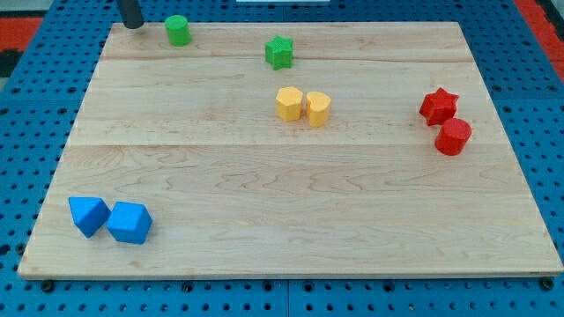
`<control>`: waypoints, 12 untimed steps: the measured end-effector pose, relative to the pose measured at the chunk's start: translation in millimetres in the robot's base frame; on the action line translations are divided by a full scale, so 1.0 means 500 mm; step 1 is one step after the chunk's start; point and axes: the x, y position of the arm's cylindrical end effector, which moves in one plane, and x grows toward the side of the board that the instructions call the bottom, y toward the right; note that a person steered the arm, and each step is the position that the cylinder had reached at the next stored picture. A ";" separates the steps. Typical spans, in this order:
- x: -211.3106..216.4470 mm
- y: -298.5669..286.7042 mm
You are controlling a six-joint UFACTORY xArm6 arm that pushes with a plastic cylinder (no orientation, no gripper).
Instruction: Put the green circle diagonally to hexagon
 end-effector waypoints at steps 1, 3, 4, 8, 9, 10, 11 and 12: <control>0.000 0.002; 0.001 0.032; 0.001 0.032; 0.001 0.210; 0.001 0.210; 0.002 0.265; 0.001 0.283; 0.001 0.283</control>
